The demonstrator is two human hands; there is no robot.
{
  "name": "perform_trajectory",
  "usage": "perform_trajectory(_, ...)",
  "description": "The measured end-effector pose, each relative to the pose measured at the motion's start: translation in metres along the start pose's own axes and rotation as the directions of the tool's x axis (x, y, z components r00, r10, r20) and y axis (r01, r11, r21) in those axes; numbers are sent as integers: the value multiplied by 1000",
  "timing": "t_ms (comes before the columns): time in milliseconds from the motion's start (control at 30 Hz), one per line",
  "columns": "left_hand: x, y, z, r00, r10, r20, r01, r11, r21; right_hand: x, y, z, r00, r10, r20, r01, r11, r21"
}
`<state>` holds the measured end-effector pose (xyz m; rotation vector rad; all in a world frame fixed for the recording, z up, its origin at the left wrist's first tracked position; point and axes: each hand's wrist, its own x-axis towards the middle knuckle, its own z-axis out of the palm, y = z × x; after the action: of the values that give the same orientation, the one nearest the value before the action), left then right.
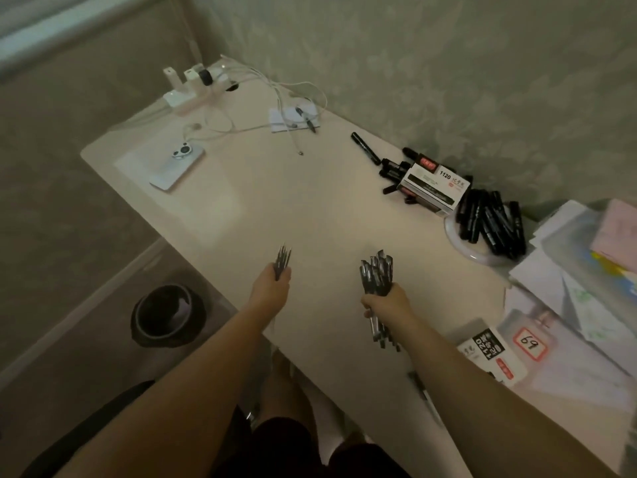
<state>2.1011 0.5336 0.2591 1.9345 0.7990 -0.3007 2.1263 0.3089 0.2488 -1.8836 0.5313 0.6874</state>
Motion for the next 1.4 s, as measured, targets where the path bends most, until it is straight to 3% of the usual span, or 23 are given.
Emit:
perform_trajectory(233,81,31,-13,988,92,121,-101,993,68,32,-37,27,982,66,-174,-51,995,90)
perform_trajectory(433,144,55,-41,957,204,208,-257,926,278,59,-79,77,919,174,-355,-143,983,112)
perform_trajectory(733,188,58,-24,898,385,212,-437,726,531,76,-101,112,821,173,-544,-266,959,-97)
perform_trajectory(833,192,54,-2,852,486,197,-485,589,647,83,-93,106,794,101,-599,-257,949,-181)
perform_trajectory(1000,201,48,22,778,622,84,-436,439,786,93,-82,94,770,-98,-630,-211,893,-396)
perform_trajectory(1133,208,45,49,646,760,76,-482,329,812,106,-62,87,677,-226,-701,-248,826,-506)
perform_trajectory(1267,219,53,59,579,810,88,-515,280,810,118,-48,82,583,-320,-747,-273,789,-551)
perform_trajectory(1400,227,63,62,596,794,118,-557,303,773,124,-38,76,534,-368,-761,-268,780,-566)
